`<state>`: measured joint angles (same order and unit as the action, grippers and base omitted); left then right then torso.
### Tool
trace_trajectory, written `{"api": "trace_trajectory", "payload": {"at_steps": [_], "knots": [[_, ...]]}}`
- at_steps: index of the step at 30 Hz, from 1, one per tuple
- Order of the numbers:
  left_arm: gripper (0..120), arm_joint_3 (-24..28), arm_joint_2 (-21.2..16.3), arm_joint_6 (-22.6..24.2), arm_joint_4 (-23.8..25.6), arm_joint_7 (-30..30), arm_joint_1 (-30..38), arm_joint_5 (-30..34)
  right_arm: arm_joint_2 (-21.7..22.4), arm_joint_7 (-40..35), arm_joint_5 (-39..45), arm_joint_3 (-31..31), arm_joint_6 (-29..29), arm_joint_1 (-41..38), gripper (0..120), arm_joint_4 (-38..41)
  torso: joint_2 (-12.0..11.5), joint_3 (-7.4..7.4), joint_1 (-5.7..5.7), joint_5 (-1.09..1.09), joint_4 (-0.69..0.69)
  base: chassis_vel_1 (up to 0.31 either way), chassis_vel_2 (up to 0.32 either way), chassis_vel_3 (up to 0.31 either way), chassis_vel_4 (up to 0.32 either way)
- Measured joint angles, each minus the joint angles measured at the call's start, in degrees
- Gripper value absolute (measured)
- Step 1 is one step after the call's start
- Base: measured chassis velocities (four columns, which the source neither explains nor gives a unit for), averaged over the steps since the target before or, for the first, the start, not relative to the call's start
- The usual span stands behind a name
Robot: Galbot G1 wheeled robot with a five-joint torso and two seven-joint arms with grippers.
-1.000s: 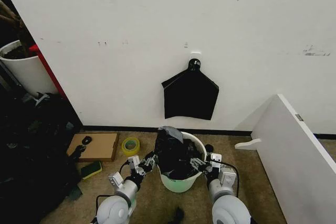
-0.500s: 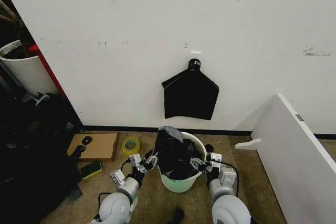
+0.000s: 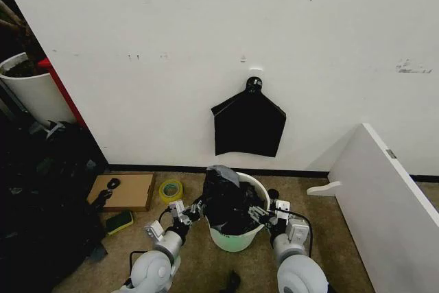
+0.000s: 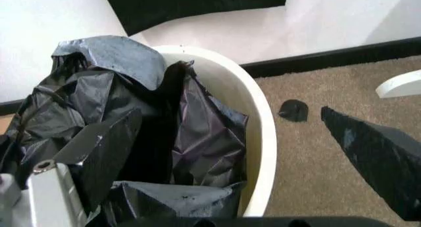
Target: Place the garbage bag over the trash bin.
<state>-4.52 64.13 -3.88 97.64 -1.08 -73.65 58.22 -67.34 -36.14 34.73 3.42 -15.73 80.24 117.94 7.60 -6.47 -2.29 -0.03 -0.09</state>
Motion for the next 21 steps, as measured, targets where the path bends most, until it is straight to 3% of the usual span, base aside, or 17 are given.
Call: {"api": "trace_trajectory", "payload": {"at_steps": [14,21], "knots": [[0,-2.9,-2.2,-1.4,1.8,0.0,-3.7,-0.4,0.0,0.0,-0.1,0.1,0.0,-0.1,100,-0.1,0.0,0.00,0.00,0.00,0.01,0.000,0.000,0.000,0.000],[0,-2.1,-1.1,-1.5,-1.5,-0.3,-2.0,-1.4,0.0,-0.1,-0.1,0.1,0.1,0.0,100,0.3,0.0,0.00,0.00,0.00,-0.01,0.000,0.000,0.000,0.000]]}}
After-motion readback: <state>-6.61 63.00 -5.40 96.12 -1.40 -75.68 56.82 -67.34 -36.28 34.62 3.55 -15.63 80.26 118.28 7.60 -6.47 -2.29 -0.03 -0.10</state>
